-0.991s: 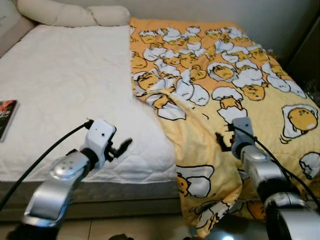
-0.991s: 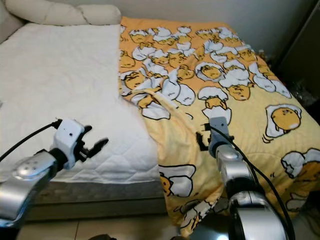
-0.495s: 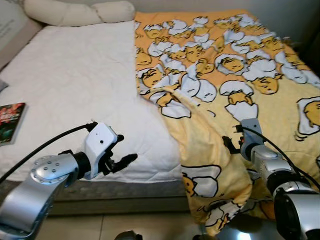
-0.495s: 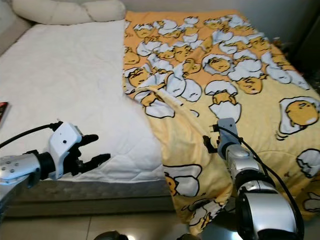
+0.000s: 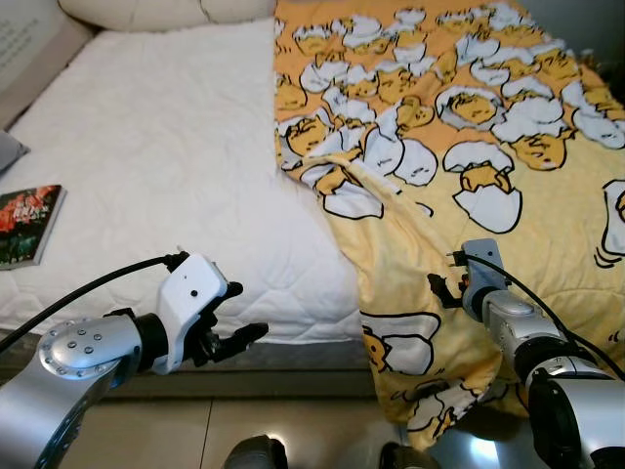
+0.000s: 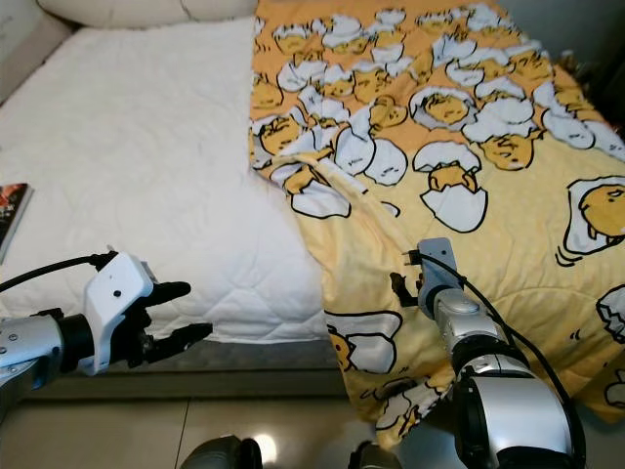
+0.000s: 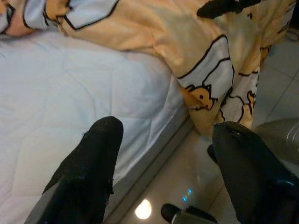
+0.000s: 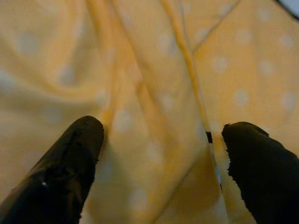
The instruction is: Clean up the room
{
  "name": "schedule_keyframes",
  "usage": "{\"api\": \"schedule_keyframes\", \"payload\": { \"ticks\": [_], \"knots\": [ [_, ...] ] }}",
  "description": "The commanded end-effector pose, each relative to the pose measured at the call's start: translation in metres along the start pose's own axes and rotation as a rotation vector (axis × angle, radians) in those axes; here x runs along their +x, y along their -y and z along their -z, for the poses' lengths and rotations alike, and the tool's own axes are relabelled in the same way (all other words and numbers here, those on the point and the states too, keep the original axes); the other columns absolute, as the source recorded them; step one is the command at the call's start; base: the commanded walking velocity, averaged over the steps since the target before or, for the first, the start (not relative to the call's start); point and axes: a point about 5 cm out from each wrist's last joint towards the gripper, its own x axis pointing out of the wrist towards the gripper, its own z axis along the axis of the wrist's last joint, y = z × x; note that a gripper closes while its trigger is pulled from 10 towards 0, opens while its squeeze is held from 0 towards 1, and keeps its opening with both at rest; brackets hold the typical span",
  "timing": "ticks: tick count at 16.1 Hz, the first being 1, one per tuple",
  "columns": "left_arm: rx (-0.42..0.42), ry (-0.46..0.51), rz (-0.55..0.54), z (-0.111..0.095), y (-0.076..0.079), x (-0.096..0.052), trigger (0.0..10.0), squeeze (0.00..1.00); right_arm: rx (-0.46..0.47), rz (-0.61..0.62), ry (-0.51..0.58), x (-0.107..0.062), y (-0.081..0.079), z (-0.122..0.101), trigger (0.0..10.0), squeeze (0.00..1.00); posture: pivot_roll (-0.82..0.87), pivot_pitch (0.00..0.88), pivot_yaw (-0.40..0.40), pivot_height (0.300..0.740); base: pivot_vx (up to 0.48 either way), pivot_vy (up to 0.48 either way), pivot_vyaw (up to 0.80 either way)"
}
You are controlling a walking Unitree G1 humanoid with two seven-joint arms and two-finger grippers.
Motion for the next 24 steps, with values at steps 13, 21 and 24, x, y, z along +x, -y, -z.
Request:
{"api": "schedule_keyframes", "payload": {
  "ticks": [13, 21, 24],
  "knots": [
    [-0.043, 0.016, -0.03, 0.004, 0.009, 0.007, 10.0, 0.0, 0.042, 0.005, -0.004, 0.001, -0.007, 0.008, 0.0, 0.0, 0.12, 0.041, 0.053, 0.74, 0.0, 0.0, 0.0],
    [-0.067, 0.058, -0.123, 0.012, -0.006, 0.022, 10.0, 0.0, 0.074, -0.044, -0.014, 0.002, -0.025, 0.018, 0.0, 0.0, 0.06, 0.0, 0.032, 0.74, 0.0, 0.0, 0.0],
    [-0.068, 0.054, -0.131, 0.016, -0.008, 0.027, 10.0, 0.0, 0.083, -0.166, 0.013, 0.002, -0.032, 0.014, 0.0, 0.0, 0.05, 0.0, 0.033, 0.74, 0.0, 0.0, 0.0]
  ]
}}
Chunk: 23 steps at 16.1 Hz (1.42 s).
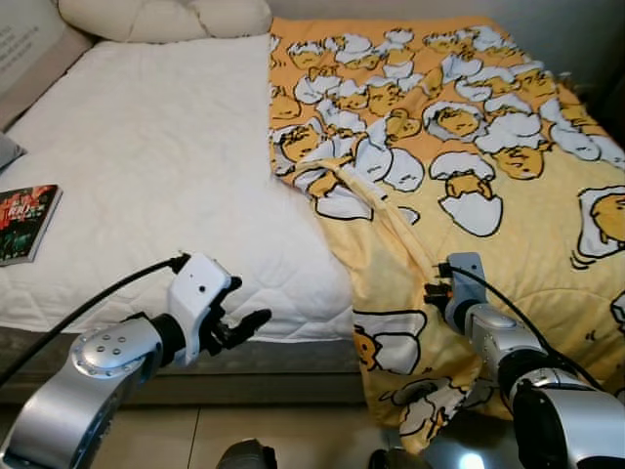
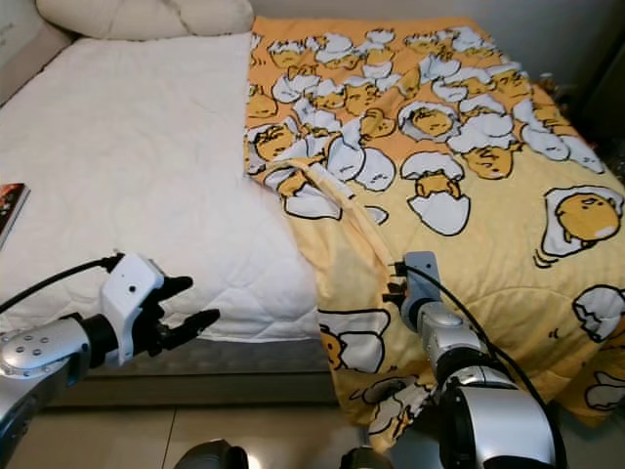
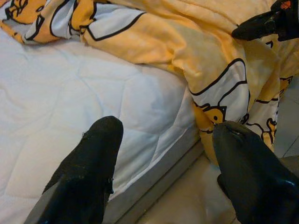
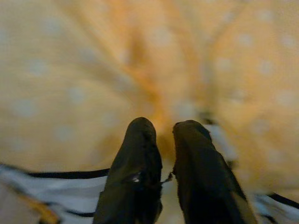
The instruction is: Clean up the room
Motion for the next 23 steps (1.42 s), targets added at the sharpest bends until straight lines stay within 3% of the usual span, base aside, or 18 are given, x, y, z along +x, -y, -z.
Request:
{"api": "schedule_keyframes", "payload": {
  "ticks": [1, 3, 6, 7, 8, 9, 12, 14, 17, 19, 21, 23],
  "knots": [
    [0.015, -0.002, -0.011, 0.001, -0.002, 0.001, 10.0, 0.0, -0.012, -0.145, 0.023, 0.002, -0.014, -0.002, 0.0, 0.0, 0.04, 0.0, 0.037, 0.74, 0.0, 0.0, 0.0],
    [0.024, -0.007, -0.01, 0.002, -0.005, 0.001, 10.0, 0.0, -0.032, -0.314, 0.034, 0.003, -0.032, -0.006, 0.0, 0.0, 0.04, 0.0, 0.04, 0.74, 0.0, 0.0, 0.0],
    [0.031, -0.008, -0.015, 0.002, -0.008, 0.001, 10.0, 0.0, -0.096, -0.402, 0.05, 0.005, -0.048, -0.012, 0.0, 0.0, 0.04, 0.0, 0.042, 0.74, 0.0, 0.0, 0.0],
    [0.034, -0.005, -0.014, 0.001, -0.008, 0.002, 10.0, 0.0, -0.14, -0.301, 0.061, 0.006, -0.042, -0.013, 10.0, 0.0, 0.04, 0.0, 0.038, 0.74, 0.0, 0.0, 0.0],
    [0.035, -0.002, -0.014, 0.001, -0.007, 0.003, 10.0, 0.0, -0.129, -0.243, 0.073, 0.006, -0.037, -0.014, 10.0, 0.0, 0.04, 0.0, 0.037, 0.74, 0.0, 0.0, 0.0],
    [0.036, 0.001, -0.012, 0.001, -0.006, 0.004, 10.0, 0.0, -0.087, -0.166, 0.105, 0.005, -0.028, -0.019, 10.0, 1.0, 0.04, 0.0, 0.037, 0.74, 0.0, 0.0, 0.0],
    [0.037, 0.003, 0.003, 0.002, -0.002, 0.006, 10.0, 0.0, -0.089, 0.0, 0.162, 0.002, -0.007, -0.032, 10.0, 1.0, 0.04, 0.0, 0.043, 0.74, 0.0, 0.0, 0.0],
    [0.04, 0.002, 0.007, 0.001, -0.002, 0.006, 10.0, 0.0, -0.127, 0.059, 0.146, 0.002, -0.001, -0.033, 10.0, 1.0, 0.04, 0.0, 0.05, 0.74, 0.0, 0.0, 0.0],
    [0.045, 0.009, 0.003, 0.0, -0.002, 0.006, 10.0, 0.0, -0.114, 0.104, 0.144, 0.001, 0.004, -0.034, 10.0, 1.0, 0.04, 0.0, 0.05, 0.74, 0.0, 0.0, 0.0],
    [-0.031, 0.026, -0.087, 0.003, -0.003, 0.009, 10.0, 0.0, -0.062, 0.082, 0.193, 0.0, 0.002, -0.039, 10.0, 1.0, 0.03, 0.0, 0.037, 0.74, 0.0, 0.0, 0.0],
    [-0.173, 0.105, -0.253, 0.003, -0.008, 0.014, 10.0, 0.0, 0.005, 0.077, 0.264, -0.004, 0.005, -0.041, 10.0, 1.0, 0.01, 0.0, 0.027, 0.74, 0.0, 0.0, 0.0],
    [-0.228, 0.124, -0.346, 0.008, -0.005, 0.024, 10.0, 0.0, 0.078, 0.075, 0.352, -0.017, -0.002, -0.031, 10.0, 1.0, -0.04, 0.0, 0.013, 0.74, 0.0, 0.0, 0.0]
  ]
}}
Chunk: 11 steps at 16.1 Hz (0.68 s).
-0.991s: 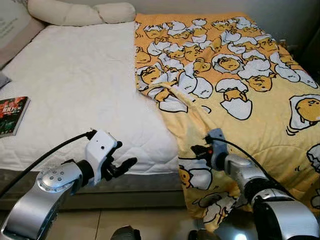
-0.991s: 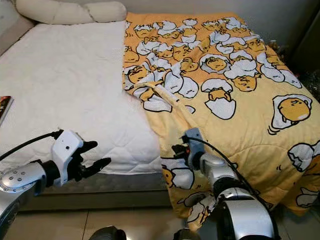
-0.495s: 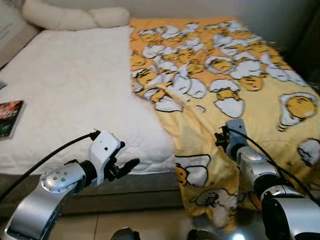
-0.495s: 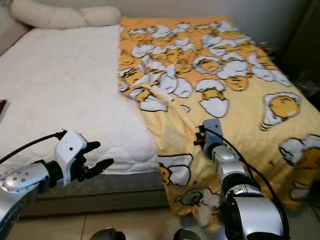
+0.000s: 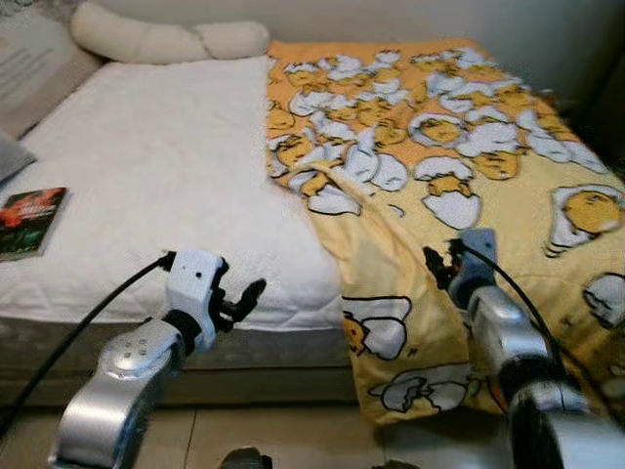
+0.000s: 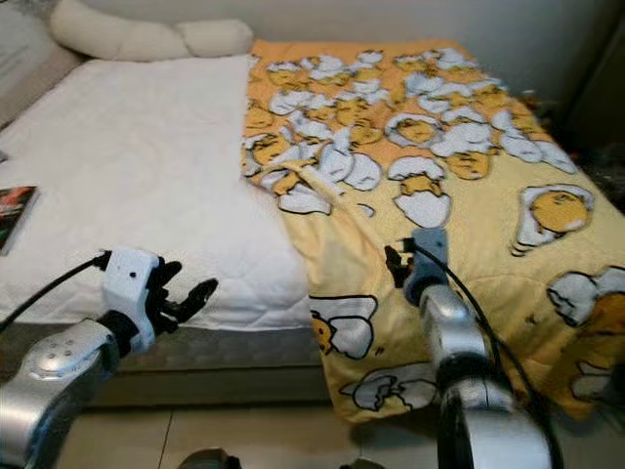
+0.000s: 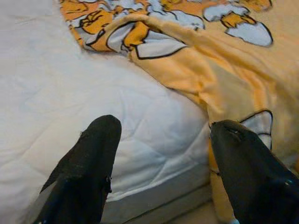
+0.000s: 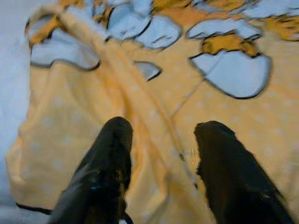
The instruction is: Clean up the room
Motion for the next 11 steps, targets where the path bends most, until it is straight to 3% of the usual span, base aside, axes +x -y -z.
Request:
{"api": "schedule_keyframes", "payload": {
  "ticks": [1, 6, 7, 8, 11],
  "knots": [
    [0.001, 0.019, -0.053, -0.001, -0.002, 0.003, 10.0, 0.0, 0.043, -0.001, 0.042, -0.007, -0.006, -0.003, 10.0, 1.0, -0.04, 0.0, 0.011, 0.74, 0.0, 0.0, 0.0],
    [-0.033, 0.048, -0.116, -0.001, -0.004, 0.013, 10.0, 0.0, 0.075, 0.009, 0.105, -0.028, -0.029, 0.001, 10.0, 1.0, -0.05, 0.0, -0.006, 0.74, 0.0, 0.0, 0.0],
    [-0.034, 0.049, -0.134, 0.0, -0.007, 0.013, 10.0, 0.0, 0.079, 0.009, 0.091, -0.033, -0.034, 0.003, 10.0, 0.26, -0.04, 0.0, -0.015, 0.74, 0.0, 0.0, 0.0],
    [-0.042, 0.049, -0.156, 0.002, -0.011, 0.013, 10.0, 0.0, 0.08, 0.02, 0.066, -0.038, -0.037, 0.004, 10.0, 0.0, -0.03, 0.0, -0.021, 0.74, 0.0, 0.0, 0.0],
    [-0.059, 0.051, -0.194, 0.005, -0.015, 0.012, 10.0, 0.0, 0.083, 0.034, 0.048, -0.043, -0.037, 0.003, 10.0, 0.0, -0.03, 0.0, -0.031, 0.74, 0.0, 0.0, 0.0]
  ]
}}
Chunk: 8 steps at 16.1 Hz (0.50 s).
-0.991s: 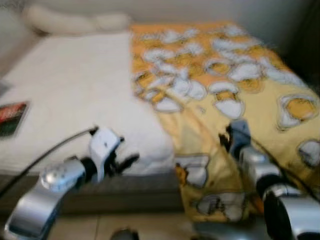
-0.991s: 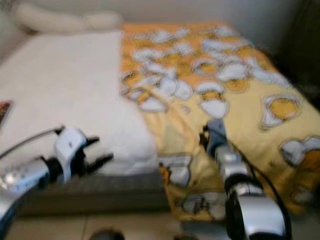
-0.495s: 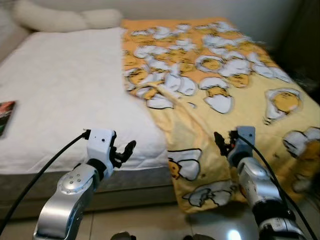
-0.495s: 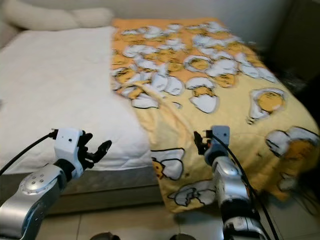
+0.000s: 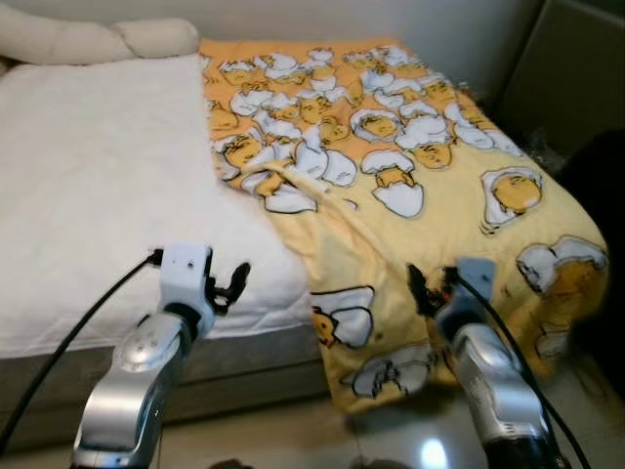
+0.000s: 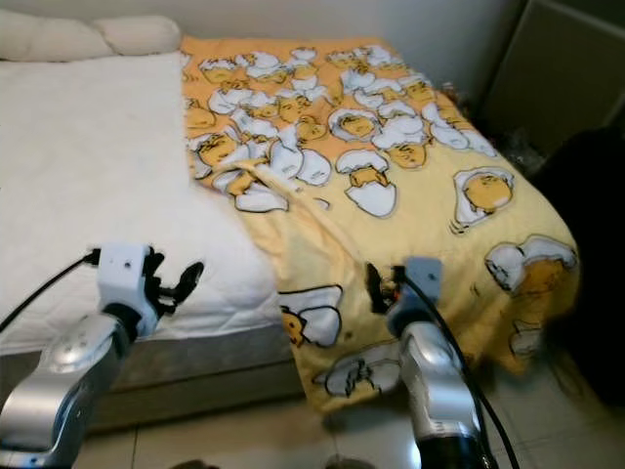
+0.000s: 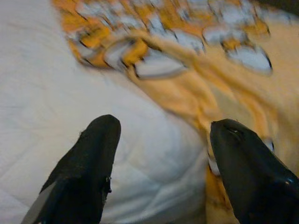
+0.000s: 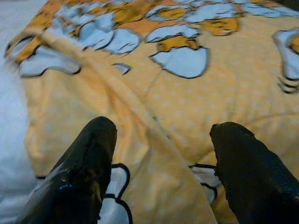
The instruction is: Clean up the room
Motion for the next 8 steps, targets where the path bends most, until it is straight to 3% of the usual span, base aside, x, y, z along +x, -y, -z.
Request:
{"api": "schedule_keyframes", "payload": {
  "ticks": [1, 4, 8],
  "knots": [
    [-0.007, -0.026, -0.025, 0.0075, -0.0025, -0.0012, 10.0, 0.0, -0.018, 0.005, 0.018, 0.0011, -0.0015, -0.009, 10.0, 0.0, -0.03, 0.0, -0.033, 0.74, 0.0, 0.0, 0.0],
    [-0.013, -0.017, -0.038, 0.0072, -0.0048, 0.0002, 10.0, 0.0, -0.106, 0.05, 0.023, 0.0015, 0.0021, -0.0147, 10.0, 0.0, -0.02, 0.0, -0.043, 0.74, 0.0, 0.0, 0.0],
    [-0.016, -0.008, -0.044, 0.0061, -0.0058, 0.0022, 10.0, 0.0, -0.102, 0.028, 0.021, 0.002, 0.0004, -0.0172, 10.0, 0.0, -0.02, 0.0, -0.044, 0.74, 0.261, 0.0, 0.0]
  ]
}}
